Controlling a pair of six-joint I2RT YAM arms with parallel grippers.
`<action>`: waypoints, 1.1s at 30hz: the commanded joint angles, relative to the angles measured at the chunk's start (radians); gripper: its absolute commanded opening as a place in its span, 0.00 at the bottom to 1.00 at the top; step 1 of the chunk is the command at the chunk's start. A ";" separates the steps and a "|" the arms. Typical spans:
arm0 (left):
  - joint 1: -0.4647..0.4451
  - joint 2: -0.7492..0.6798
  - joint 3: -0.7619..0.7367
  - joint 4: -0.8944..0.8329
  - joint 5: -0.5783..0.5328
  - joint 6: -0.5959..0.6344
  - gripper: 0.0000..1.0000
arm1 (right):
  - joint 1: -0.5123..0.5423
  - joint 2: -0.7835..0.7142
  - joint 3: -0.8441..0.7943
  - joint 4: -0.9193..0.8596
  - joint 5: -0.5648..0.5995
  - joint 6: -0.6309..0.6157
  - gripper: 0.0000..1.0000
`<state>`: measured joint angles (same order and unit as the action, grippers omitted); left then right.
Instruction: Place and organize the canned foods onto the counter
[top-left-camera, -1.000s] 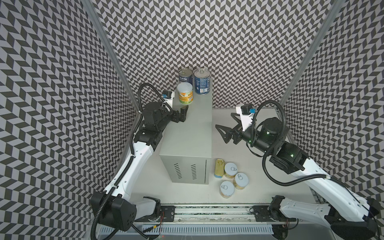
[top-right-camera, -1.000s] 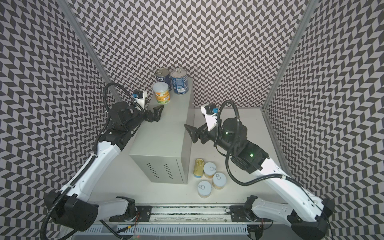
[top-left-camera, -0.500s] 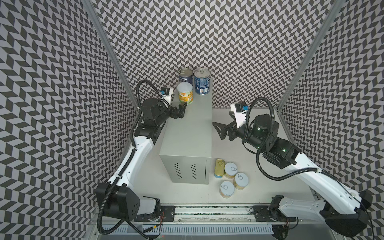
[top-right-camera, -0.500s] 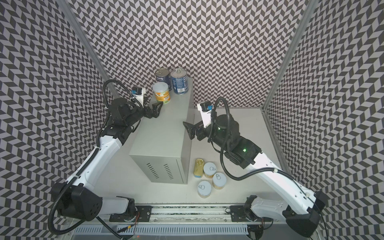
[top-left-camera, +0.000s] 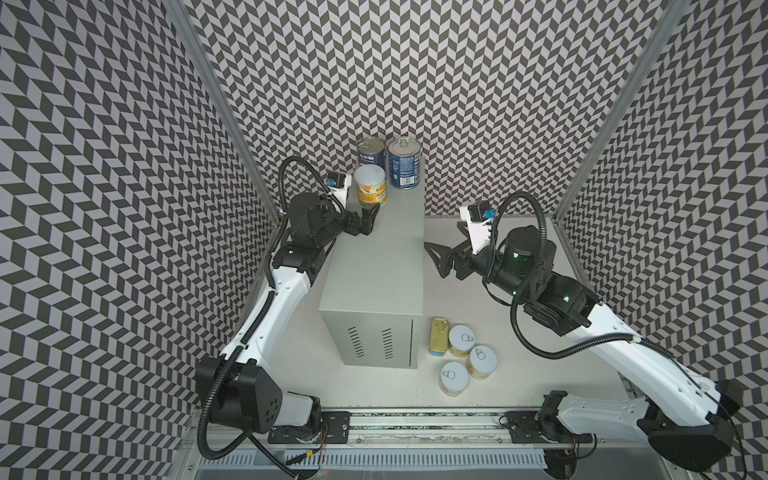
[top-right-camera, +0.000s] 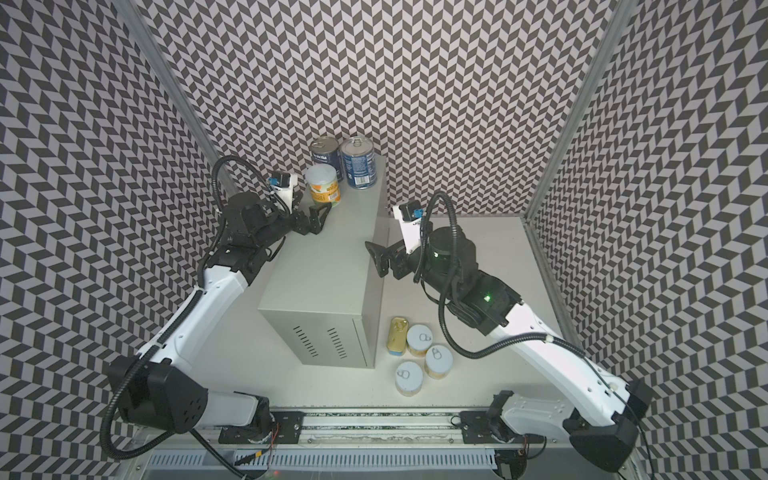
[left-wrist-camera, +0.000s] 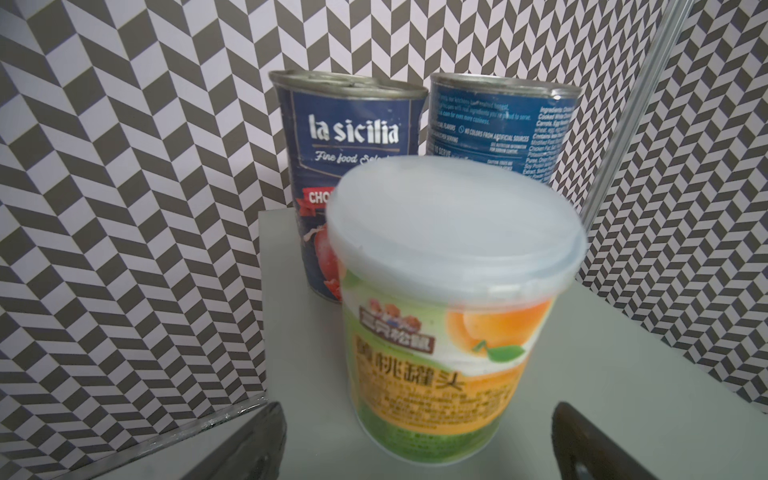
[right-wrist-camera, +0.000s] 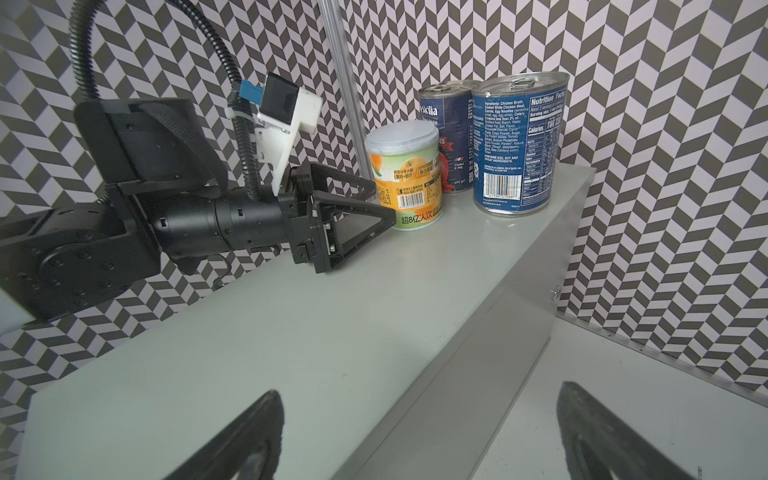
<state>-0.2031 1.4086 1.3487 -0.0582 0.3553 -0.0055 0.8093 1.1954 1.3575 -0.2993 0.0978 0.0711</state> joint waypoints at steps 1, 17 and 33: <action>-0.019 0.015 0.029 -0.037 -0.032 0.010 1.00 | 0.004 -0.021 -0.009 0.046 0.002 -0.005 1.00; -0.076 0.065 0.084 -0.041 -0.111 0.021 1.00 | 0.004 -0.046 -0.037 0.065 -0.006 -0.002 0.99; -0.076 0.089 0.109 -0.048 -0.145 0.007 0.95 | 0.003 -0.062 -0.048 0.066 -0.005 0.001 0.99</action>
<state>-0.2710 1.4876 1.4364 -0.0834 0.2146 0.0090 0.8093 1.1542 1.3224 -0.2836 0.0963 0.0715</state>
